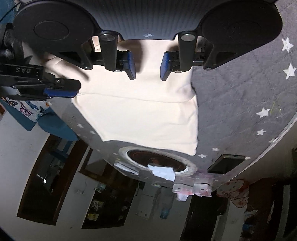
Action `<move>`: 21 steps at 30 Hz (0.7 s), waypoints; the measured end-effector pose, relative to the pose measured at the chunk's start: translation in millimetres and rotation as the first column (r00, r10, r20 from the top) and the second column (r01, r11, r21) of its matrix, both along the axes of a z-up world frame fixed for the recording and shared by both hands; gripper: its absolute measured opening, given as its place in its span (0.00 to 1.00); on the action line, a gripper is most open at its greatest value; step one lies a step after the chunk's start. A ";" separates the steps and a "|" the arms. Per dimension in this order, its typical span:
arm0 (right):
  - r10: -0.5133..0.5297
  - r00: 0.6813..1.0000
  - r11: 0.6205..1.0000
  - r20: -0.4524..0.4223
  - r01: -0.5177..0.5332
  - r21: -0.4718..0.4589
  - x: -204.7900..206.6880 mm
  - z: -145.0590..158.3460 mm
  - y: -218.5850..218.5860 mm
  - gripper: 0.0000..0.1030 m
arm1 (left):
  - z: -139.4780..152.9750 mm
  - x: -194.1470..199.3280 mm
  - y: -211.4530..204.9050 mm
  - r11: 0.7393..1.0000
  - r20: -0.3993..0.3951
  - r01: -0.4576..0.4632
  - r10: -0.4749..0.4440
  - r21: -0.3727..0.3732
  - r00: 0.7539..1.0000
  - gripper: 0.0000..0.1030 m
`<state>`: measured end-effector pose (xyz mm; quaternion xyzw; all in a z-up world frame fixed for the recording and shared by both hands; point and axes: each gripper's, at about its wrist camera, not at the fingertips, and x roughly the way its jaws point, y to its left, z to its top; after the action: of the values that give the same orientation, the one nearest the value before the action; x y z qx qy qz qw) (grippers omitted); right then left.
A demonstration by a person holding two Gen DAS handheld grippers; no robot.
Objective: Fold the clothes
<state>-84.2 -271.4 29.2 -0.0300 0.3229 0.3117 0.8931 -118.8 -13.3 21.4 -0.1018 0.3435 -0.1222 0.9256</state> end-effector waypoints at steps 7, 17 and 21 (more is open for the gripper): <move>0.013 1.000 0.999 -0.004 -0.013 -0.047 -0.8 -1.8 0.7 0.28 | 13.9 7.2 -1.0 1.000 0.048 0.020 -0.021 0.009 0.999 0.29; 0.071 0.997 0.985 0.041 -0.063 -0.158 -29.9 -1.3 -1.8 0.28 | 3.1 2.8 -10.8 0.991 0.023 0.072 -0.075 0.115 0.997 0.36; 0.098 0.994 0.983 0.053 -0.088 -0.164 -42.4 1.2 -5.5 0.28 | 3.8 -12.4 -12.3 0.984 0.024 0.101 -0.106 0.150 0.994 0.39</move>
<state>-126.5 -276.9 30.4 -0.1269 0.3179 0.3246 0.8817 -131.1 -25.6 25.2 -0.0127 0.3415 -0.1460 0.9284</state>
